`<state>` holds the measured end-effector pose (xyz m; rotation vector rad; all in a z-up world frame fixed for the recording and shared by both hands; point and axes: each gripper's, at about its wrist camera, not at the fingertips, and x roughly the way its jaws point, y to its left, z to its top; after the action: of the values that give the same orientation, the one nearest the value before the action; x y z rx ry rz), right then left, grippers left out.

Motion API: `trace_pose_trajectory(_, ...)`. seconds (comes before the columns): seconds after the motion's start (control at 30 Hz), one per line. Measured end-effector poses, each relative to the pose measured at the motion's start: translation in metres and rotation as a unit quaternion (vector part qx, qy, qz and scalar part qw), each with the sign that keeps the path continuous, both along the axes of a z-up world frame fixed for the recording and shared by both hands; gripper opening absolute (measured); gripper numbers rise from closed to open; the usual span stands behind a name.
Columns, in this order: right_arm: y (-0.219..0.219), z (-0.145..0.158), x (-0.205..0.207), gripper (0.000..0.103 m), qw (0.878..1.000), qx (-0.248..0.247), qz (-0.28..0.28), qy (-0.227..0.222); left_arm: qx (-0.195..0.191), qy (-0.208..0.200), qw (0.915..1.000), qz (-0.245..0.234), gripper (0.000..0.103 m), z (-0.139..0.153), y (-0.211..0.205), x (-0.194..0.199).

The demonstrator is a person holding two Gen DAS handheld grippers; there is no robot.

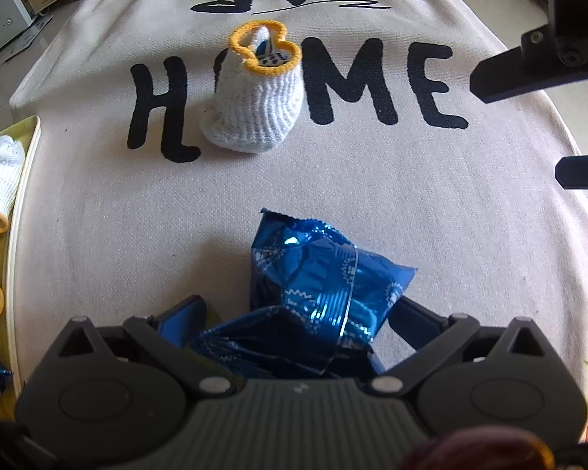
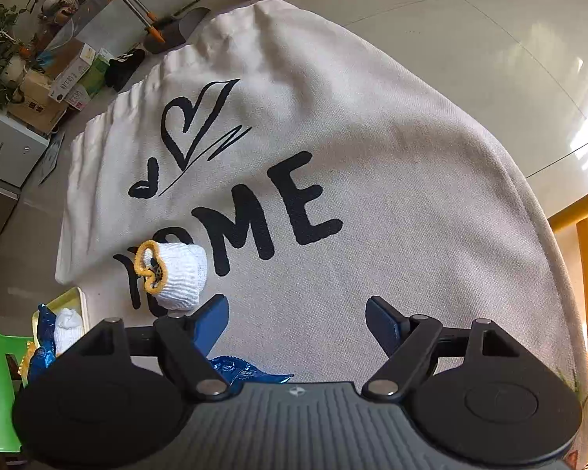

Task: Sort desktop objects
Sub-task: 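Close the left tool on the blue packet while right tool lowers to the glove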

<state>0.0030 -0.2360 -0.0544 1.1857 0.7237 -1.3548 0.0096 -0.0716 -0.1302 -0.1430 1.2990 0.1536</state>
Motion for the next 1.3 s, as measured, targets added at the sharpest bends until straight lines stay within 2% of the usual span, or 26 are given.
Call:
trace_pose_trajectory(0.2,-0.011,-0.007,0.021,0.077,0.997,-0.005,0.056,-0.049,0.012,0.008,0.9975,0.069,0.102,-0.001,0.036,-0.005)
trace_pose_trajectory(0.33,-0.025,-0.016,0.038,0.077,0.995,-0.012,0.078,-0.055,0.011,0.007,0.9957,0.092,0.103,-0.001,0.051,-0.007)
trace_pose_trajectory(0.7,-0.041,-0.04,0.078,0.077,0.987,-0.005,0.152,-0.061,0.013,0.003,0.9956,0.092,0.103,0.0,0.049,-0.011)
trace_pose_trajectory(1.03,-0.058,-0.059,0.093,0.076,0.983,0.003,0.174,-0.054,0.014,-0.001,0.9955,0.094,0.103,0.0,0.042,-0.014)
trace_pose_trajectory(1.23,-0.062,-0.068,0.101,0.067,0.981,0.005,0.186,-0.051,0.015,-0.001,0.9955,0.093,0.103,0.001,0.042,-0.015)
trace_pose_trajectory(1.3,-0.064,-0.072,0.102,0.061,0.982,0.007,0.184,-0.05,0.015,-0.002,0.9955,0.093,0.103,0.001,0.041,-0.016)
